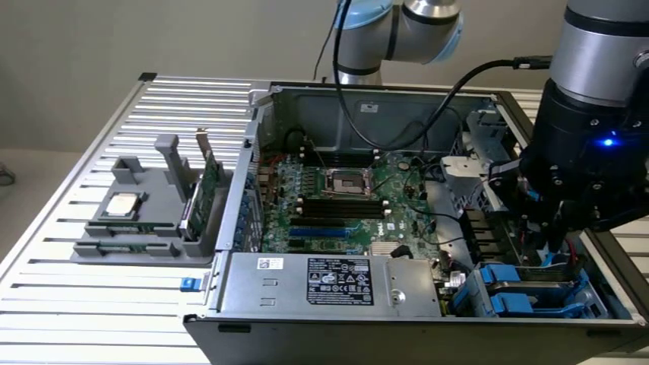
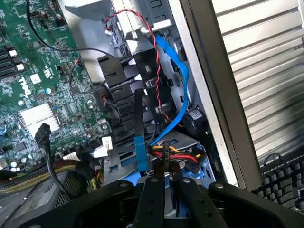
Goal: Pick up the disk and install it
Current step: 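Insert the disk into the insertion slot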
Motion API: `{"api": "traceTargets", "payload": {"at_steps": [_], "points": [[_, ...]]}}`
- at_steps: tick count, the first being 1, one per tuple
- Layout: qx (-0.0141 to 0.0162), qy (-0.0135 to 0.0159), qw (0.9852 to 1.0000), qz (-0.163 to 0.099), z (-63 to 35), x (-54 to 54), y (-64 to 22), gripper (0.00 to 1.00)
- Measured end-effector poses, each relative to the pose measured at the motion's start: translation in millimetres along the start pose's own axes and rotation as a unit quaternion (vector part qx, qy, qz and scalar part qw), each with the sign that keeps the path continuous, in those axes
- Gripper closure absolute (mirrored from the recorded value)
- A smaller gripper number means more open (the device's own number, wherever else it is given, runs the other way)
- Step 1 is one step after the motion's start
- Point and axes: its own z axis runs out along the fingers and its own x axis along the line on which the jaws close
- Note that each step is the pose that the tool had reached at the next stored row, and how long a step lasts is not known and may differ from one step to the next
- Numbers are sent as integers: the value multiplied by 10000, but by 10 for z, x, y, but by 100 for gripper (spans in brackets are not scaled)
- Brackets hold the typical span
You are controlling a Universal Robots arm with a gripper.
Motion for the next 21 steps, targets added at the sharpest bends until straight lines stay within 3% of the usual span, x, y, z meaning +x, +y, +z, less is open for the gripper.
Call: {"api": "traceTargets", "payload": {"at_steps": [8,18,20,21], "points": [[113,8,9991,417,22,18,-3,83],[155,25,9982,571,36,32,22,83],[159,26,9981,587,36,33,23,82],[161,26,9981,597,36,34,25,76]]}}
